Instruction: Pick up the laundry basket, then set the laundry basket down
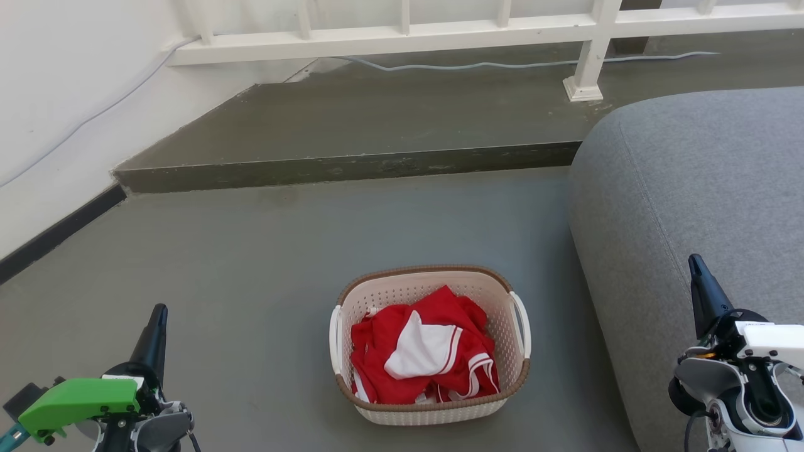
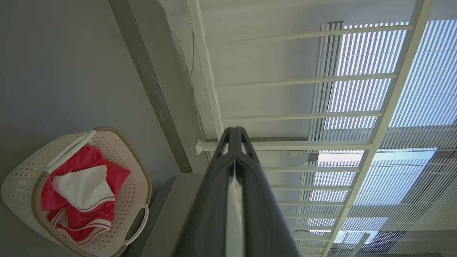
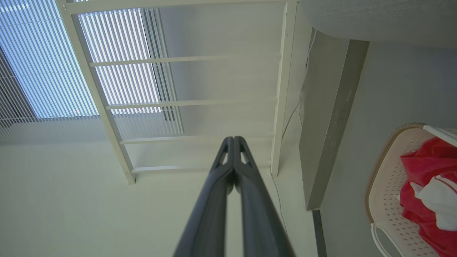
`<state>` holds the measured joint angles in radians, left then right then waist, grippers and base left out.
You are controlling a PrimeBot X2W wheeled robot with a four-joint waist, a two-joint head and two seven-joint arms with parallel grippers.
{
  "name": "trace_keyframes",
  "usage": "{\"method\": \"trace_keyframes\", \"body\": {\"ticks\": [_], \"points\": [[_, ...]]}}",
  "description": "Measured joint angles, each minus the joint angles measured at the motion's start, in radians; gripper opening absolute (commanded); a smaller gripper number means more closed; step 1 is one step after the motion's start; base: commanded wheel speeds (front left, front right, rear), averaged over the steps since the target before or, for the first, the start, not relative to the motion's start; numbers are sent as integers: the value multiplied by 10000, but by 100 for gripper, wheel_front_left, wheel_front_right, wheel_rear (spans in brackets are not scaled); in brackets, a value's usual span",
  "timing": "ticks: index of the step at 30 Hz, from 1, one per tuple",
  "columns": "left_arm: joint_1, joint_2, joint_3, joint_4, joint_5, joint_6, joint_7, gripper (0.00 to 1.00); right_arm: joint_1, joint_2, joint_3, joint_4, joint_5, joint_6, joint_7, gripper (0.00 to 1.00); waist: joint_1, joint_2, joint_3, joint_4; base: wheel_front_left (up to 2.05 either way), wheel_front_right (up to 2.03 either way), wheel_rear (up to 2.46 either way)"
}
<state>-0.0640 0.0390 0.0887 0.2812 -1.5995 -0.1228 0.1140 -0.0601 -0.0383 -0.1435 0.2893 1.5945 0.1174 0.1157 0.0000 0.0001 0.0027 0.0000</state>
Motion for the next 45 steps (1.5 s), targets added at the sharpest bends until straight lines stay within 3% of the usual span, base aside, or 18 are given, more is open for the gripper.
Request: {"method": "trace_keyframes", "body": {"ticks": [45], "points": [[0, -15, -2, -25, 0, 0, -2, 0, 0, 2, 12, -33, 44, 2, -2, 0, 0, 0, 2, 0, 0, 0, 0]]}}
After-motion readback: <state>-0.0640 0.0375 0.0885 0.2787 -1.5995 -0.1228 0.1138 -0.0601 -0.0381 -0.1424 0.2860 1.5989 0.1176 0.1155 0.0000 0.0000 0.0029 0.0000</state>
